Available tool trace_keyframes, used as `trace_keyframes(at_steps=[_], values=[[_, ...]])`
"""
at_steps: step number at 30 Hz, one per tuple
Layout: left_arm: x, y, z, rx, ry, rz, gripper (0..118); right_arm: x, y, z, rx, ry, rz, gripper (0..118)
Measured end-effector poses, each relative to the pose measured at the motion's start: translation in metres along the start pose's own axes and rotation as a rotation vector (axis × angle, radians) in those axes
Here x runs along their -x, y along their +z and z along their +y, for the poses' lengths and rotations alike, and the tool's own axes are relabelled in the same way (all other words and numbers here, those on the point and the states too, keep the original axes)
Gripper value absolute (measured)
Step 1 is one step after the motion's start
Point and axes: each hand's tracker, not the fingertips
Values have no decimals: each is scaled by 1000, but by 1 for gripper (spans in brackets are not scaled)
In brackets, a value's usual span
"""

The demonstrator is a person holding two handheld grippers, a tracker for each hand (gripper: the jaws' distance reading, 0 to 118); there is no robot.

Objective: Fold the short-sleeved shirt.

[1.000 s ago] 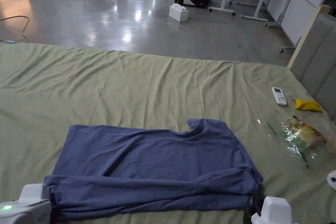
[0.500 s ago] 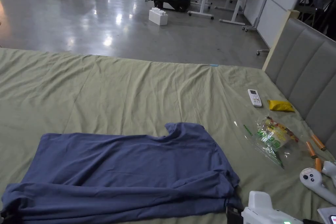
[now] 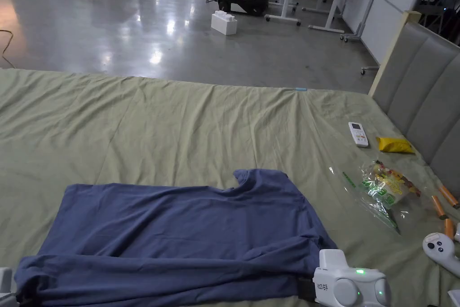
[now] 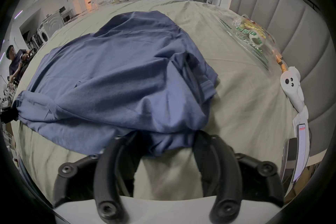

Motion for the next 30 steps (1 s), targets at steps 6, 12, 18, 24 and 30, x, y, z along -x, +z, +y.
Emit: trace_keyframes(at_steps=[6, 12, 18, 24, 30], values=[[1, -2, -3, 0, 12, -4, 7, 12, -2, 2, -3, 15, 7, 9], [5, 6, 0, -36, 33, -13, 7, 7, 19, 0, -36, -11, 20, 6], [12, 32, 19, -129, 37, -59, 6, 4, 58, 9, -77, 3, 37, 6], [27, 70, 46, -217, 56, -76, 6, 2, 107, 28, -121, 23, 60, 6], [49, 98, 42, -236, 70, -82, 6, 1, 150, 23, -131, 86, 67, 6]])
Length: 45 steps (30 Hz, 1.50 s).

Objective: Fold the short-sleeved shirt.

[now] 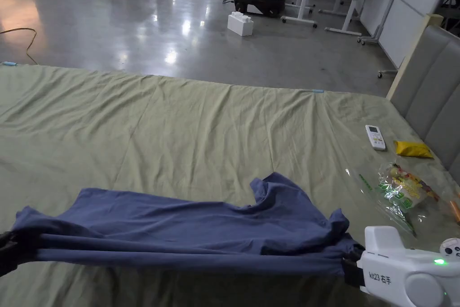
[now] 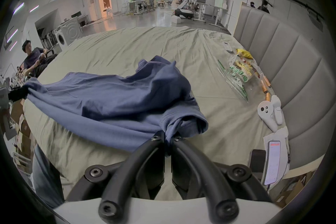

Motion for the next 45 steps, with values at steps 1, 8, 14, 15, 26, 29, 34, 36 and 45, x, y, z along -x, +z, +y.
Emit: trace_keyframes(at_steps=[1, 8, 14, 15, 26, 29, 34, 36, 45], values=[[3, 3, -4, 3, 4, -4, 6, 1, 5, -4, -6, 0, 3, 6], [17, 11, -58, 95, -6, 6, 6, 16, 16, -59, 48, 5, 28, 6], [24, 3, -113, 209, 11, 24, 6, 33, -6, -127, 184, -1, 8, 6], [23, 1, -121, 226, 14, 29, 6, 35, -11, -137, 196, -3, -6, 6], [11, -29, -146, 290, -50, 68, 8, 46, -28, -149, 202, 10, -59, 27], [19, -39, -146, 270, -33, 74, 15, 49, -15, -138, 137, 22, -115, 56], [7, -35, -121, 143, -46, 61, 55, 64, 5, -105, -110, -17, -76, 81], [-7, -33, -107, 80, -74, 38, 59, 72, 9, -91, -211, -17, -85, 81], [-74, -11, -46, -271, -123, 33, 57, 116, 19, -35, -577, -32, -143, 65]])
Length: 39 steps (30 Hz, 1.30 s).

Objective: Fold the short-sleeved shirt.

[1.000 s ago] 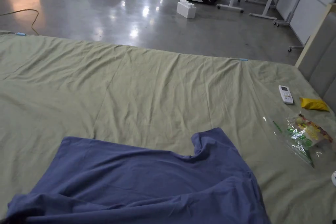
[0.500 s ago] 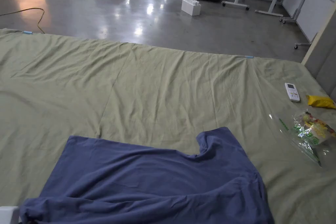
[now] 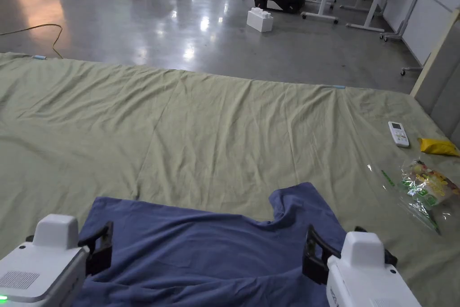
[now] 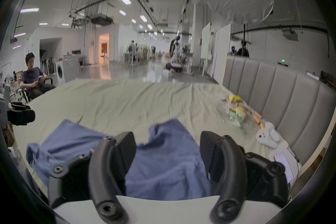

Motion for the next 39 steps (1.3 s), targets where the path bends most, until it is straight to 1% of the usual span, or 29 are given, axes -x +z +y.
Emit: trace_keyframes(at_steps=[2, 3, 4, 5, 7, 10, 13, 16, 20, 22, 27, 28, 29, 31, 33, 34, 37, 39], values=[[-9, 3, 15, -62, 7, 7, 51, 7, -1, 10, -50, -8, -8, 37], [-12, 5, 21, -96, 7, 15, 40, 10, -1, 14, -75, -11, -13, 20], [-16, 6, 27, -123, 4, 19, 26, 12, -1, 18, -90, -15, -16, 13], [-19, 8, 31, -144, 4, 19, 14, 13, -2, 21, -99, -26, -20, 11], [-25, 12, 37, -187, 7, 35, 7, 16, -2, 26, -125, -51, -13, 3], [-26, 16, 42, -209, 10, 19, 3, 20, -5, 29, -138, -41, -13, 0], [-24, 15, 43, -202, -14, 11, 3, 22, -7, 28, -157, -34, -9, 0], [-8, 6, 42, -175, -7, 27, 3, 22, -9, 28, -166, -26, -7, 0], [27, -29, 35, -48, 67, 36, 3, 21, -18, 26, -146, -13, 1, 0], [44, -56, 32, 54, 90, 19, 3, 20, -22, 24, -130, -2, 2, 0], [77, -128, 25, 240, 126, -15, 3, 15, -37, 16, -79, 2, 1, 0], [80, -142, 25, 295, 127, -21, 5, 15, -40, 14, -67, 7, -1, 0], [81, -154, 23, 311, 115, 0, 10, 13, -42, 12, -53, 11, -3, 0], [83, -180, 23, 373, 99, -15, 38, 11, -47, 6, -27, 13, -5, 0], [84, -204, 21, 433, 106, -41, 73, 8, -50, 0, 17, 12, -11, 0], [85, -217, 17, 486, 97, -50, 75, 7, -53, -4, 32, 9, -12, 0], [86, -247, 10, 537, 118, -32, 75, 0, -56, -13, 62, 18, -24, 0], [77, -251, 8, 569, 127, -4, 75, -4, -59, -19, 86, 25, -36, 0]])
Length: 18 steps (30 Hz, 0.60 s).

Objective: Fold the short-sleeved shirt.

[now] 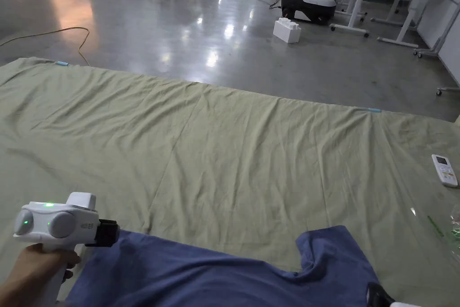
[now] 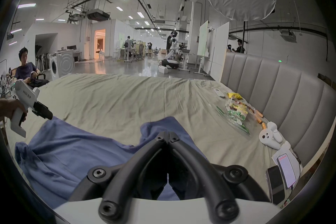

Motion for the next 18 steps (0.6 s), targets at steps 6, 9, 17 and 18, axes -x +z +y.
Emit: trace_keyframes(at_steps=[6, 9, 17, 18], values=[[-8, -24, -1, 28, -108, 55, 74, -13, -6, -18, 75, 4, -33, 0], [-12, -32, 0, -5, -193, 39, 41, -18, -13, -25, 105, -9, -38, 0], [-25, -15, -5, -29, -224, 41, 5, -47, -69, -6, 233, -44, -6, 4], [-24, -9, -5, -45, -226, 46, 5, -53, -81, -1, 266, -51, 3, 17]])
